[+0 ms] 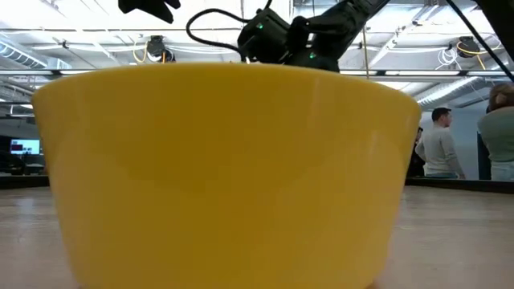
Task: Pick & Place Mini bowls
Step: Stack the yellow bowl on top of the other yellow bowl on the shelf
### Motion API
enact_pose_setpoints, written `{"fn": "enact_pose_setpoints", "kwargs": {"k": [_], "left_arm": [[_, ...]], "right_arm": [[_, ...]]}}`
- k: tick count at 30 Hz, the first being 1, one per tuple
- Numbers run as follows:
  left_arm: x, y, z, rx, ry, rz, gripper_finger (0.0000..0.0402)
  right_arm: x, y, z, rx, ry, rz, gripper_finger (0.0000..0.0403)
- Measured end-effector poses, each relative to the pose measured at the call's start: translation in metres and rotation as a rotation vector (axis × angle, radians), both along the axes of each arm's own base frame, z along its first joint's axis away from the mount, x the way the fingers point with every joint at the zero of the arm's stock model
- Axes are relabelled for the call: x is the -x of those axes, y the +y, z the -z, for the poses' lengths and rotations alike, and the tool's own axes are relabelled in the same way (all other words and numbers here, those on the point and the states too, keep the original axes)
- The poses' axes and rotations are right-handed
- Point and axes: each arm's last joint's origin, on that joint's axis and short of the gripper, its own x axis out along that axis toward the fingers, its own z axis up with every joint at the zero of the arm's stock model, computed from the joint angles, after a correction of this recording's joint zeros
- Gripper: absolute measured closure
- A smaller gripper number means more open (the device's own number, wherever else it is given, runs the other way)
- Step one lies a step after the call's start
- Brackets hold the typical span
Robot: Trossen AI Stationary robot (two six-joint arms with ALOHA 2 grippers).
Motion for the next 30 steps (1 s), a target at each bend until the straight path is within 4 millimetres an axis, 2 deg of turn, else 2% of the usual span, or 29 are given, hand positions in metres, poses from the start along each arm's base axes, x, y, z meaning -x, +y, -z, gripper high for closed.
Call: {"fn": "enact_pose_setpoints", "kwargs": {"k": [7,14,17,20,26,30], "left_arm": [[0.000,0.000,0.000,0.004,0.000,-0.003,0.0201],[0.000,0.000,0.000,0.016,-0.005,-0.014,0.0201],[0.001,-0.001,0.000,0.018,0.000,-0.014,0.0201],[-0.002,-0.001,0.006,0.026,0.024,-0.027,0.0201],[-0.014,-0.004,0.037,0.059,0.095,-0.042,0.0201],[-0.026,-0.006,0.062,0.080,0.146,-0.075,0.0201]], "right_arm": [[0.001,-0.006,0.000,-0.006,0.006,0.020,0.0371],[0.002,-0.006,-0.003,0.008,0.003,0.005,0.0286],[0.008,-0.006,-0.021,0.011,-0.015,0.003,0.0253],[0.022,-0.004,-0.049,0.011,-0.021,0.002,0.0234],[0.063,0.010,-0.099,0.015,-0.004,-0.038,0.0239],[0.101,0.019,-0.113,-0.003,-0.004,-0.044,0.0249]]}}
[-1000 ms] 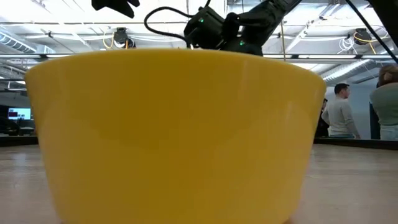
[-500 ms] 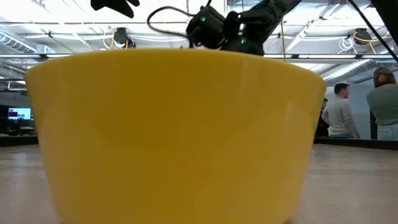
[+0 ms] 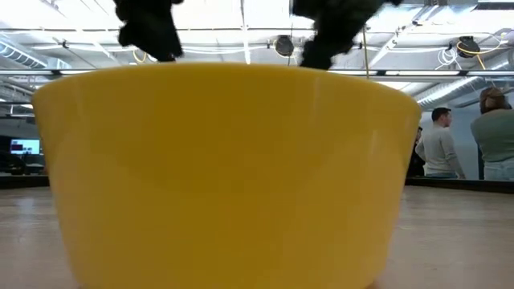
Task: Pick & Place Mini bowls
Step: Stack the yellow bowl on top of the other yellow bowl on the shelf
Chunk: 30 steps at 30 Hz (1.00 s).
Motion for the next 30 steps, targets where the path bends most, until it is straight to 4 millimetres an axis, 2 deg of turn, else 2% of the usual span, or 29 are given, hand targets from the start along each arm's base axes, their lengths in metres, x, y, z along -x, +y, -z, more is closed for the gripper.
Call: {"fn": "enact_pose_setpoints", "kwargs": {"k": [4,9,14,22,30], "left_arm": [[-0.012,-0.002,0.024,0.002,0.081,-0.025,0.0201],[-0.036,-0.005,0.047,-0.011,0.112,-0.025,0.0201],[-0.057,-0.008,0.068,-0.037,0.120,0.019,0.0201],[-0.080,-0.011,0.100,-0.044,0.143,0.028,0.0201],[-0.091,-0.006,0.127,-0.035,0.198,0.018,0.0201]], "right_arm": [[0.041,0.005,-0.004,-0.059,-0.043,0.040,0.0252],[0.086,0.008,0.009,-0.144,-0.112,0.098,0.0248],[0.116,0.009,0.025,-0.209,-0.188,0.126,0.0241],[0.139,0.008,0.043,-0.252,-0.192,0.158,0.0238],[0.143,0.008,0.048,-0.251,-0.182,0.159,0.0238]]}}
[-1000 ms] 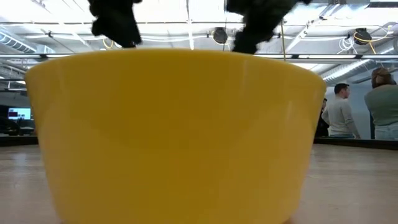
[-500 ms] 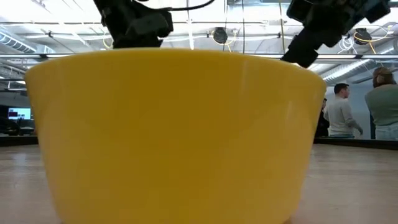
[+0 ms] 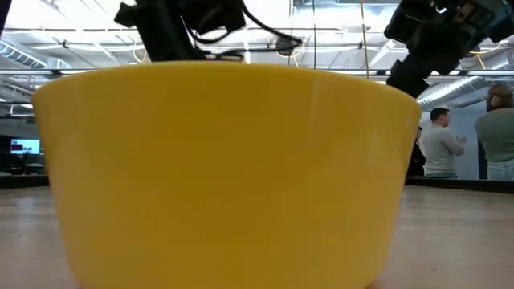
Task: Pick & Place Mini bowls
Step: Stack the yellow bowl on top of the other yellow bowl on the shelf
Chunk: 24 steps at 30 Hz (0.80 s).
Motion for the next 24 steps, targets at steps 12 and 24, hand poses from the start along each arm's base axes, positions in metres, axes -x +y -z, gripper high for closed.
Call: {"fn": "enact_pose_setpoints", "kwargs": {"k": [12,24], "left_arm": [[-0.010,0.011,0.028,0.067,0.070,0.040,0.0202],[-0.011,0.012,0.027,0.179,0.080,0.148,0.0389]], "right_arm": [[-0.001,0.000,0.000,0.001,0.001,-0.005,0.0241],[-0.001,0.000,0.001,0.005,0.004,-0.006,0.0243]]}}
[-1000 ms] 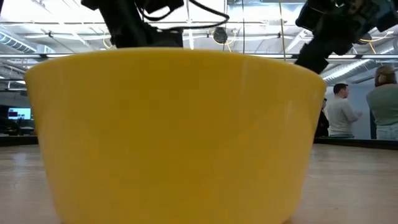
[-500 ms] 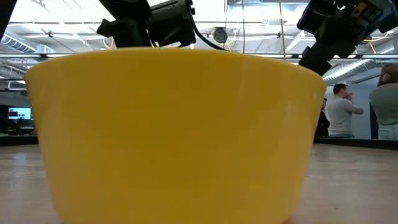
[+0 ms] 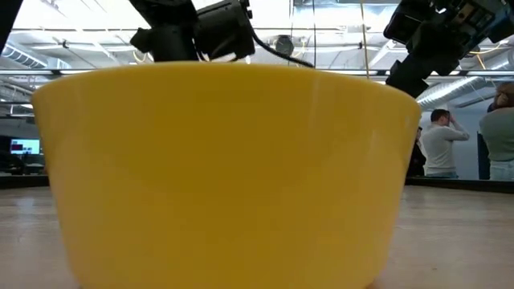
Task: Pick & Place Mini bowls
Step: Stack the yellow bowl on top of the other yellow bowl on the shelf
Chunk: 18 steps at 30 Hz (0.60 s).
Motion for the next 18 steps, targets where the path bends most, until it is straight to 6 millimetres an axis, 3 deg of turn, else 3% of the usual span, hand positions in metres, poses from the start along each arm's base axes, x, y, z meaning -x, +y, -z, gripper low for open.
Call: {"fn": "enact_pose_setpoints", "kwargs": {"k": [4,9,18], "left_arm": [[0.004,0.005,-0.016,0.004,-0.032,0.006,0.0388],[0.017,0.020,-0.059,-0.001,-0.149,-0.016,0.0392],[0.070,0.066,-0.144,-0.160,-0.376,-0.198,0.0394]], "right_arm": [[0.000,0.000,0.000,0.010,-0.002,-0.004,0.0243],[0.000,0.000,0.000,0.011,0.002,-0.005,0.0243],[0.001,0.000,0.001,0.018,0.015,-0.009,0.0243]]}}
